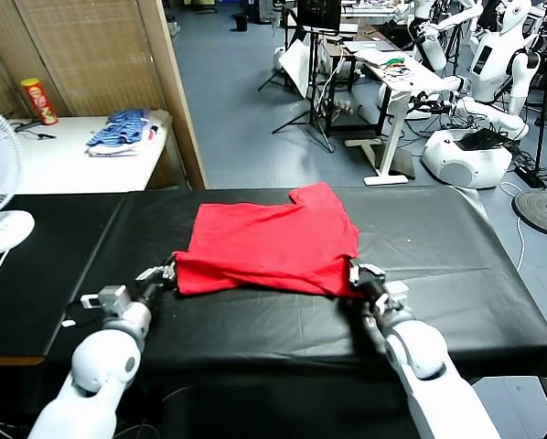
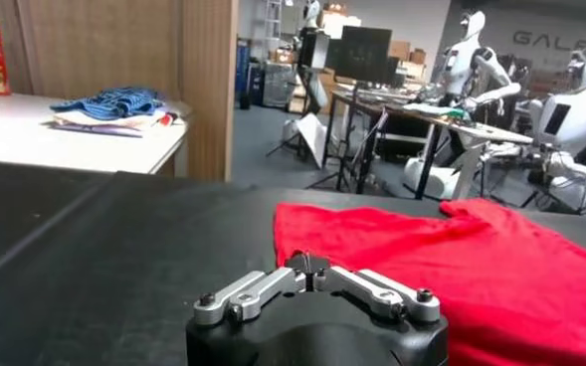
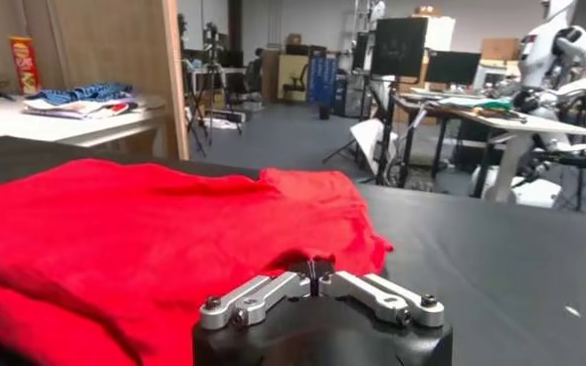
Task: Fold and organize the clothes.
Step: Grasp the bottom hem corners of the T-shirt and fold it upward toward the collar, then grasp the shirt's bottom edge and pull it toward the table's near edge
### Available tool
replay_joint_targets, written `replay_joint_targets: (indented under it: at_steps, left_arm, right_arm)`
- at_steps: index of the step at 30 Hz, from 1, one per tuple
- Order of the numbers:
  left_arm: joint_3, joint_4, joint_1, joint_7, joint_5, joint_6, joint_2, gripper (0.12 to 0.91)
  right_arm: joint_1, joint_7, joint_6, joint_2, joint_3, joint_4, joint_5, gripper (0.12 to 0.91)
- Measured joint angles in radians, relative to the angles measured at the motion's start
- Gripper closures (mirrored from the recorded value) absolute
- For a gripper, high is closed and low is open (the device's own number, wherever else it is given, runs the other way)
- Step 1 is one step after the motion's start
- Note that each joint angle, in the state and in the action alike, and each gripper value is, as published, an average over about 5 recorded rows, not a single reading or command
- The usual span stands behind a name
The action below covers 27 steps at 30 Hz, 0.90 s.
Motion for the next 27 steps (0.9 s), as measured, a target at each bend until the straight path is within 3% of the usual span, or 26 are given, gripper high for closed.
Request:
replay_joint_targets:
  at_steps: [3, 8, 11, 14, 16, 20, 22, 27]
  left_arm:
    - [0.011, 0.023, -0.016, 0.000, 0.012, -0.002, -0.001, 0.905]
    - [0.028, 0.058, -0.041, -0.001, 0.019, 0.003, -0.006, 0.882]
    - [0.031, 0.069, -0.050, -0.002, 0.019, 0.009, -0.007, 0.765]
    - [0.026, 0.066, -0.046, -0.002, 0.016, 0.013, -0.002, 0.597]
    - [0.019, 0.058, -0.037, 0.000, 0.014, 0.015, 0.005, 0.479]
    - [0.008, 0.042, -0.012, 0.013, 0.010, 0.022, 0.013, 0.292]
    - [0.006, 0.036, 0.005, 0.022, 0.001, 0.030, 0.015, 0.248]
    - [0.002, 0.025, 0.044, 0.033, -0.059, 0.059, 0.010, 0.233]
  right_arm:
    - [0.005, -0.008, -0.016, -0.010, 0.001, -0.002, 0.012, 0.859]
    - [-0.031, -0.033, -0.084, -0.036, 0.019, 0.042, 0.062, 0.621]
    - [-0.089, -0.033, -0.117, -0.062, 0.044, 0.105, 0.087, 0.471]
    - [-0.157, -0.029, -0.129, -0.086, 0.073, 0.174, 0.094, 0.317]
    - [-0.200, -0.029, -0.132, -0.096, 0.091, 0.206, 0.093, 0.256]
    - [-0.264, -0.029, -0.132, -0.103, 0.118, 0.233, 0.090, 0.229]
    - [-0.283, -0.029, -0.131, -0.103, 0.124, 0.237, 0.088, 0.231]
    - [-0.302, -0.031, -0.124, -0.098, 0.127, 0.237, 0.076, 0.301]
